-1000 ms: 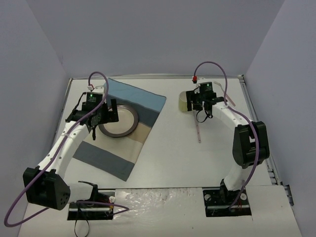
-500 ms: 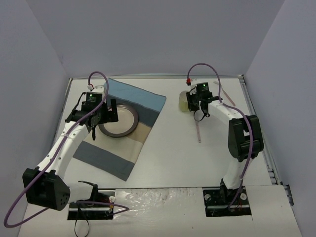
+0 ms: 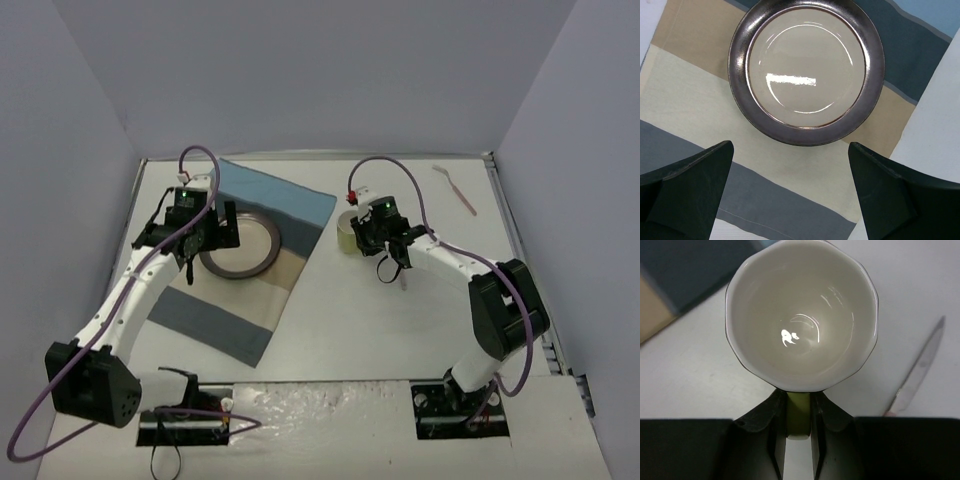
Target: Set the dinner table for one person
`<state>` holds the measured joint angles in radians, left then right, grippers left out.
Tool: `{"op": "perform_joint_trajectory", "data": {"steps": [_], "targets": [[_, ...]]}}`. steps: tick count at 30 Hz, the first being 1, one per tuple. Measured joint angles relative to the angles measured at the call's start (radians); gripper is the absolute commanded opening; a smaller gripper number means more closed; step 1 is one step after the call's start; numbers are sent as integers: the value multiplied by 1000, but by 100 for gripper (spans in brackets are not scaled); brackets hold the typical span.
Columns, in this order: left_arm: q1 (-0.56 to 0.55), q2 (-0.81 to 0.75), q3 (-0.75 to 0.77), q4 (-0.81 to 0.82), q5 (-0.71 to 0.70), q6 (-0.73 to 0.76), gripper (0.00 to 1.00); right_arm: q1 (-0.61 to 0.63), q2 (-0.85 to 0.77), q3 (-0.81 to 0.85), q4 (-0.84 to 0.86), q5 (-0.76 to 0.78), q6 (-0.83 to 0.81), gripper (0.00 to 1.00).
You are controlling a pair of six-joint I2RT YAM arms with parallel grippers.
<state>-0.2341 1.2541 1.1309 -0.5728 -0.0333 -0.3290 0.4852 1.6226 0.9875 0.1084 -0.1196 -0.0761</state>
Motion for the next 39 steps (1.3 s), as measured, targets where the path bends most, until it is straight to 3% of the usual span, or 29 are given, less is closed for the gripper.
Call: {"op": "perform_joint_trajectory", "data": {"steps": [8, 16, 25, 26, 33, 39], "targets": [[-79, -6, 28, -41, 18, -18, 97, 207, -124, -97, -34, -17, 16, 0], [-200, 6, 75, -48, 31, -52, 97, 279, -162, -154, -20, 1, 4, 3], [-319, 124, 118, -37, 33, -80, 96, 305, -199, -193, -10, 13, -1, 38], [-325, 139, 123, -35, 33, -81, 95, 307, -207, -198, -12, 14, 0, 49], [-356, 233, 200, -31, 39, -84, 91, 311, -328, -203, -37, 24, 8, 81], [-383, 315, 286, -30, 78, -71, 86, 314, -490, -201, -101, 63, 33, 90]]}}
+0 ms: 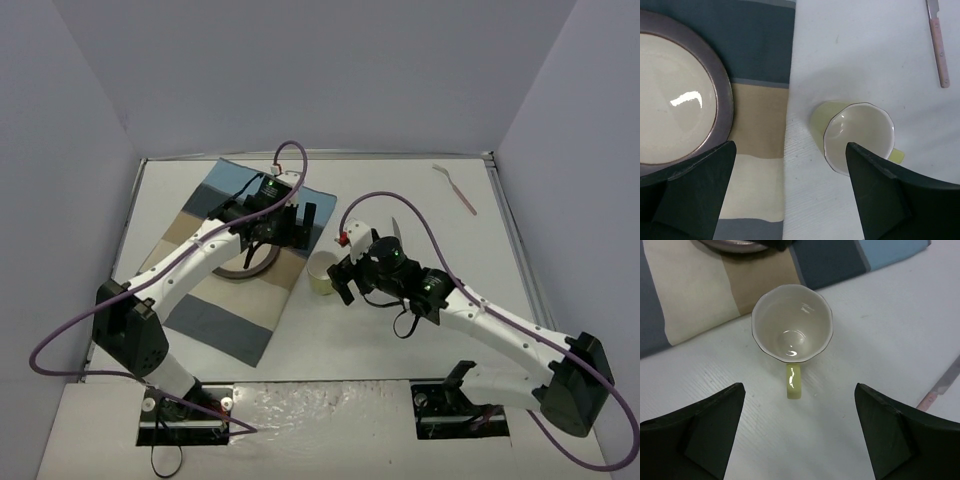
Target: Set the dinner table for one person
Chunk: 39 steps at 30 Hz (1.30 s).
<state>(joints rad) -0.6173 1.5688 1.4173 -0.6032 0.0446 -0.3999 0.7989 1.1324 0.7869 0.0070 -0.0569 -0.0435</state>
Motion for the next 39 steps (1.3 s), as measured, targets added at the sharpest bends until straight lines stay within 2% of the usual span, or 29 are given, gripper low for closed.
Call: {"op": "perform_joint_trajectory", "data": {"steps": [5, 13, 24, 34, 38, 39], "targets": [[-41, 89, 88, -51, 25, 34, 82, 0, -140, -1, -51, 87, 27, 91], [-126, 258, 204, -123, 18, 104, 69, 0, -328, -20, -68, 228, 69, 91], [-127, 330, 266, -192, -14, 163, 47, 0, -338, -54, -87, 286, 85, 91], [-127, 340, 279, -204, -16, 185, 41, 0, -340, -59, -88, 305, 91, 91], [-127, 352, 279, -207, -16, 190, 34, 0, -341, -60, -88, 306, 93, 91], [-127, 354, 279, -208, -15, 191, 30, 0, -341, -60, -88, 307, 93, 91]]}}
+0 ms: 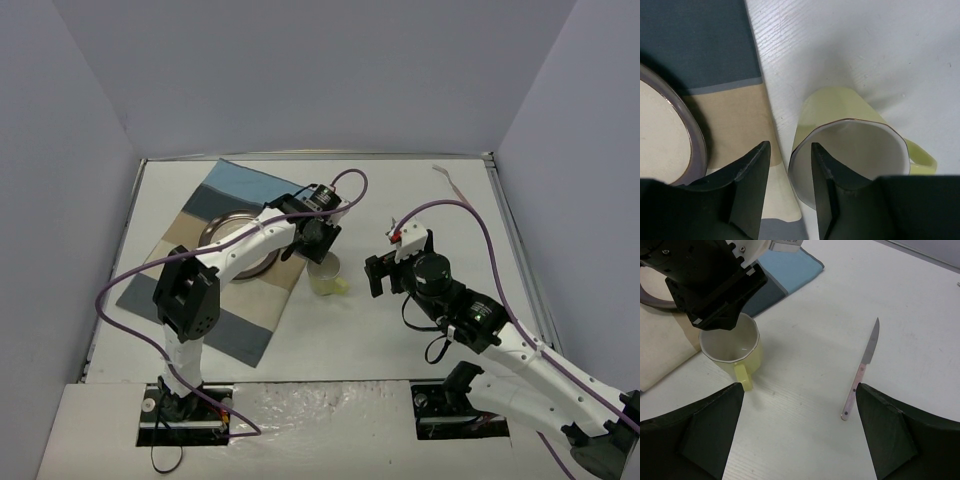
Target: Set the dinner table for one person
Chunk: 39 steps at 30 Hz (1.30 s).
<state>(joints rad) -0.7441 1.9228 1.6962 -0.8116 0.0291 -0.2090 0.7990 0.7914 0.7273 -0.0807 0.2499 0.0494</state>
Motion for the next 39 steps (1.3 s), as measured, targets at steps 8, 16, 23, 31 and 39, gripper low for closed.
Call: {"op": "perform_joint_trajectory", "data": {"steps": [8, 16, 23, 31, 39], "targets": [[0, 14, 25, -17, 13, 4, 0, 0, -2, 0, 0, 12, 3, 91], [23, 12, 147, -108, -11, -21, 0, 0, -55, 0, -6, 41, 5, 91], [223, 1, 348, -179, -11, -107, 0, 0, -124, 0, -7, 58, 16, 91], [553, 23, 484, -186, -52, -209, 0, 0, -76, 0, -7, 49, 30, 91], [671, 190, 707, -139, -51, -249, 0, -1, 23, 7, -5, 6, 42, 91]]}}
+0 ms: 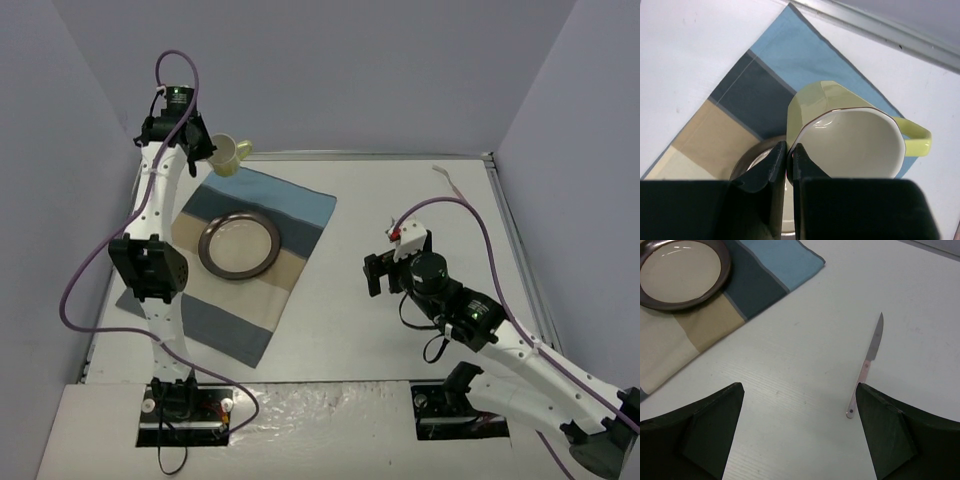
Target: Set the dinner table for one person
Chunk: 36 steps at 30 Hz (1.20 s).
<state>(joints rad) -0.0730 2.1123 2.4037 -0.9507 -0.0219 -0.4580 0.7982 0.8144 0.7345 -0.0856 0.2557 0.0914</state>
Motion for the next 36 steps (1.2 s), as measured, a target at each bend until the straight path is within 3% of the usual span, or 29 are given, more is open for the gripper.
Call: {"op": "perform_joint_trajectory", "data": {"steps": [6, 13, 36], "targets": [[38, 149, 89, 47, 43, 8, 0, 0, 51, 0, 4, -35, 31, 91], [61, 256, 94, 95, 59, 21, 0, -5, 120, 3, 40, -70, 66, 91], [87, 325, 92, 194, 47, 35, 0, -14, 159, 3, 72, -99, 111, 91]]}}
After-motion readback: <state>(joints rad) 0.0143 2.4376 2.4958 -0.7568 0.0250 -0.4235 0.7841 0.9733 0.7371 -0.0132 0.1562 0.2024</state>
